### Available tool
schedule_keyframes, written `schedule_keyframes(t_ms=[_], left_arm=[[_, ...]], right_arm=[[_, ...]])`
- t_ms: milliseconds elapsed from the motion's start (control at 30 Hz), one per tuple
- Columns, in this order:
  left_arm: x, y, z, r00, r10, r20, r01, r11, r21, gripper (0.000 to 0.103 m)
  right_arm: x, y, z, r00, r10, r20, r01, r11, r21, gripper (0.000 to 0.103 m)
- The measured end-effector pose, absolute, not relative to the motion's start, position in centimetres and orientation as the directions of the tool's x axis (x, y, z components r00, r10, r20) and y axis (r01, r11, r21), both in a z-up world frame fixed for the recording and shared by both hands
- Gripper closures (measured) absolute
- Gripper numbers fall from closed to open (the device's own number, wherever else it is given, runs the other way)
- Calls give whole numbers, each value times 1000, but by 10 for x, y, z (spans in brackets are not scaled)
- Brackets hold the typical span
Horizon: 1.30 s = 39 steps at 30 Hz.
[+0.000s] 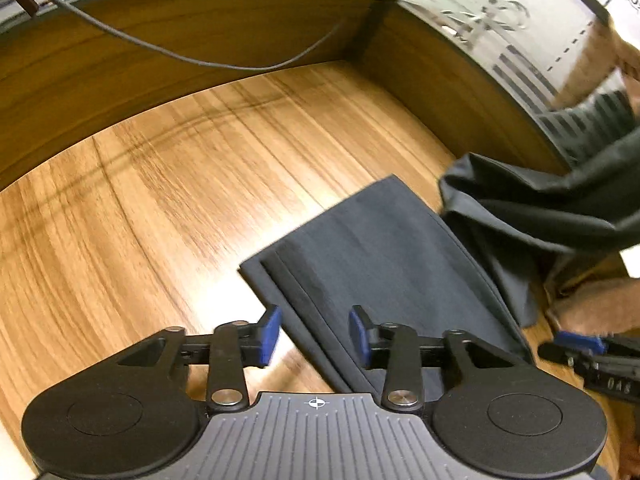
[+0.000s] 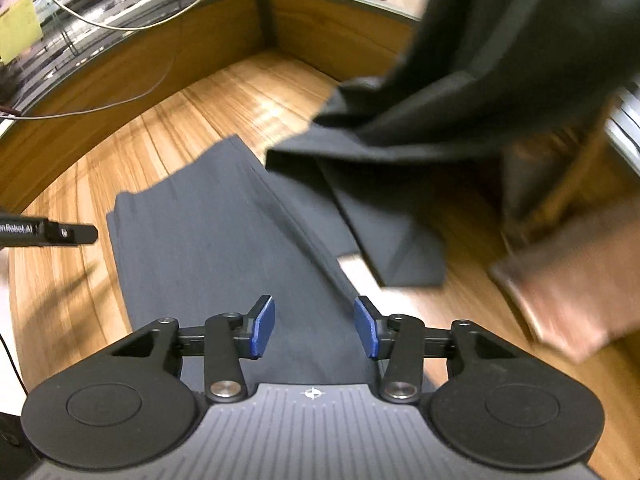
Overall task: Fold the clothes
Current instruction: 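Move both open grippers to the trouser hem ends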
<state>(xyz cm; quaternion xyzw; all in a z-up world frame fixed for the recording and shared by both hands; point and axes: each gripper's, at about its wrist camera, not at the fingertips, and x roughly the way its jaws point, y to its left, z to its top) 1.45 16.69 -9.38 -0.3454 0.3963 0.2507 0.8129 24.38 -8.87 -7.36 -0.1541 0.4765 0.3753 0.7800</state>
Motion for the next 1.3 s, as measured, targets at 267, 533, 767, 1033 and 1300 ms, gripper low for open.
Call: schedule_keyframes(t_ms=[267, 533, 767, 1033, 1300], left_arm=[[27, 181, -105, 586, 99, -804, -671, 615, -414, 73], [29, 192, -127, 566, 69, -822, -704, 559, -438, 72], [35, 191, -128, 584, 73, -809, -692, 566, -449, 63], [37, 188, -127, 560, 114, -821, -717, 562, -411, 89], [28, 182, -103, 587, 157, -794, -724, 541, -428, 95]], right_arm=[[282, 4, -83, 200, 461, -864, -844, 530, 88, 68], [296, 66, -109, 175, 436, -883, -901, 433, 36, 68], [302, 81, -129, 159, 419, -894, -908, 417, 33, 66], [305, 85, -131, 145, 428, -892, -903, 426, 58, 81], [290, 80, -115, 202, 464, -863, -908, 419, 13, 98]])
